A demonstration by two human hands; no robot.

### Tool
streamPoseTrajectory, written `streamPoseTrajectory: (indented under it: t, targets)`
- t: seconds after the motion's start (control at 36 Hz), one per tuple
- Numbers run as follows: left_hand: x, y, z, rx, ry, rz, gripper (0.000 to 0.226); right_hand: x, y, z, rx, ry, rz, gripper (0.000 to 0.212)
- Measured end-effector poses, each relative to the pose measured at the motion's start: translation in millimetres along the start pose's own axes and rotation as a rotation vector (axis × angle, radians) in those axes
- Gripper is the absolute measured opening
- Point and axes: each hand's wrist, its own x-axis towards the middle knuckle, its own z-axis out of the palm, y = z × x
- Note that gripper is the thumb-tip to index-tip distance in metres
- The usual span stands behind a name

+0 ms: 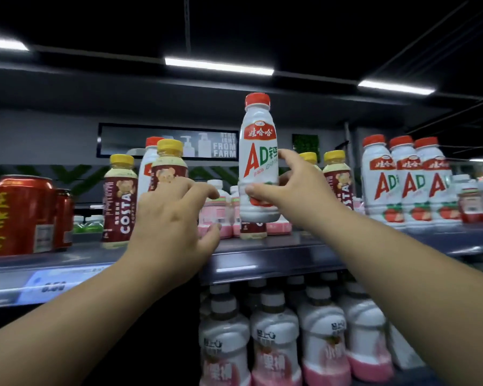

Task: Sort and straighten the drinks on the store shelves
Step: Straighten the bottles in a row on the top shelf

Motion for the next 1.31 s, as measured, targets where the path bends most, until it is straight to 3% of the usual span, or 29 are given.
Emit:
streamPoseTrajectory:
  t: [0.11, 0.28, 0.39, 0.53, 0.67, 1.0, 1.25, 1.31]
  targets:
    - [6, 32, 13, -0.146, -0.036, -0.034, 0.039, -18, 10, -32, -0.060, 0.012, -0.021, 0.074]
    - [32, 95, 40, -0.260, -0.143, -0.145, 0.048, -48, 37, -86, -0.089, 0.001, -0.025, 0.059]
    - [52, 143, 66, -0.304, -0.180, -0.159, 0.054, -64, 59, -130, -0.116, 0.000, 0.004, 0.064]
    - [69, 192, 98, -0.291, -0.148, -0.181, 0.054, -74, 91, -182, -0.122, 0.019, 0.033, 0.081]
    - [79, 221, 124, -0.143, -0.177, -0.258, 0.060, -77, 120, -230, -0.187, 0.053, 0.058, 0.085]
    - [95, 285, 163, -0.118, -0.196, -0.030, 0.059, -67, 182, -308, -0.260, 0.143, 0.137, 0.067]
    - [102, 311, 188, 0.184, -0.252, 0.213, 0.061, -36, 233, -336, -0.267, 0.207, 0.177, 0.073]
    - [102, 311, 194, 0.258, -0.251, 0.277, 0.064, -27, 239, -340, -0.233, 0.224, 0.168, 0.064]
